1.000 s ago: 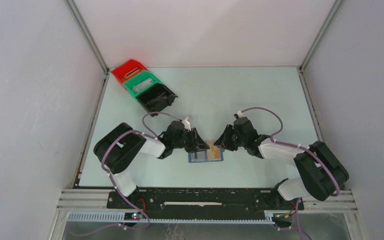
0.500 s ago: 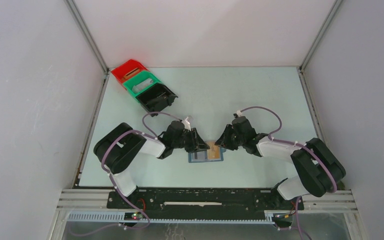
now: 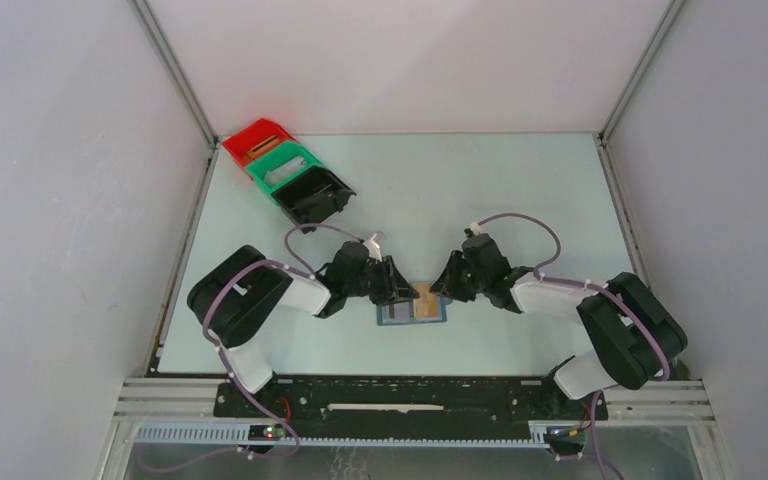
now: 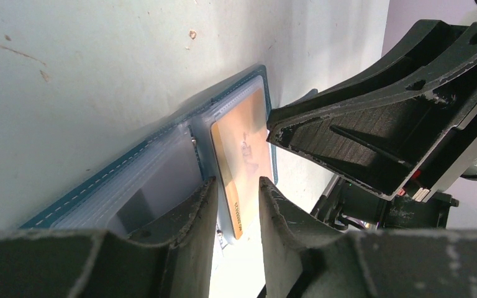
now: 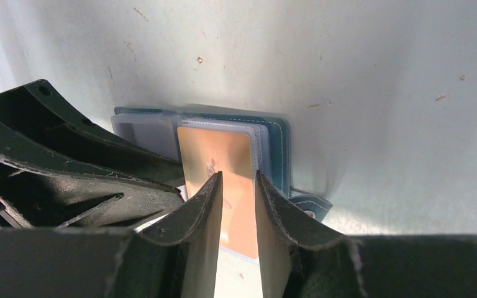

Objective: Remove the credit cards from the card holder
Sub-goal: Remove the credit card from the card holder.

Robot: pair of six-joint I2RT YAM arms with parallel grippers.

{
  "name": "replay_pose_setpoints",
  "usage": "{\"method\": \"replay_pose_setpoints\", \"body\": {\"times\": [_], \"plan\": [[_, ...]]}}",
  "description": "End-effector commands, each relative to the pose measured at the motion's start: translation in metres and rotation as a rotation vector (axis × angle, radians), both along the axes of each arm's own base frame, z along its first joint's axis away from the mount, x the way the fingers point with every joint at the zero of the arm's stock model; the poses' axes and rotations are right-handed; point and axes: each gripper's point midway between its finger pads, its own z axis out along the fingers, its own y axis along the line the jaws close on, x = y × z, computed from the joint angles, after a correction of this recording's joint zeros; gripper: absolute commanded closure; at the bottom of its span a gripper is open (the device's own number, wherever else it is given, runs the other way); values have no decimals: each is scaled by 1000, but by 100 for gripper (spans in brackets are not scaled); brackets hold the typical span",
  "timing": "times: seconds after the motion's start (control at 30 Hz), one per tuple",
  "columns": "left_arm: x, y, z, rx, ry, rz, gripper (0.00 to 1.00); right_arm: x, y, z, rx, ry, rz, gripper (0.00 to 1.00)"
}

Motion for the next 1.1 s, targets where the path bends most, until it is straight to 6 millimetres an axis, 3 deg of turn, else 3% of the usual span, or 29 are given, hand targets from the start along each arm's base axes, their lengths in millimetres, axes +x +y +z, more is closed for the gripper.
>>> {"method": "replay_pose_setpoints", "body": {"times": [0.0, 0.57, 0.87, 0.97, 1.07], "plan": [[-3, 6, -8, 20, 15, 3, 64, 2, 12, 7, 8, -33, 47, 66], [-3, 4, -10, 12, 19, 0, 70, -7, 26, 9, 28, -37, 93, 69], [-3, 3, -11, 9, 26, -6, 87, -10, 30, 11, 39, -42, 109, 69], [-3, 3, -10, 6, 26, -9, 99, -10, 30, 9, 34, -36, 104, 69], [-3, 4, -9, 2, 23, -10, 100, -10, 28, 6, 26, -26, 94, 69]]}}
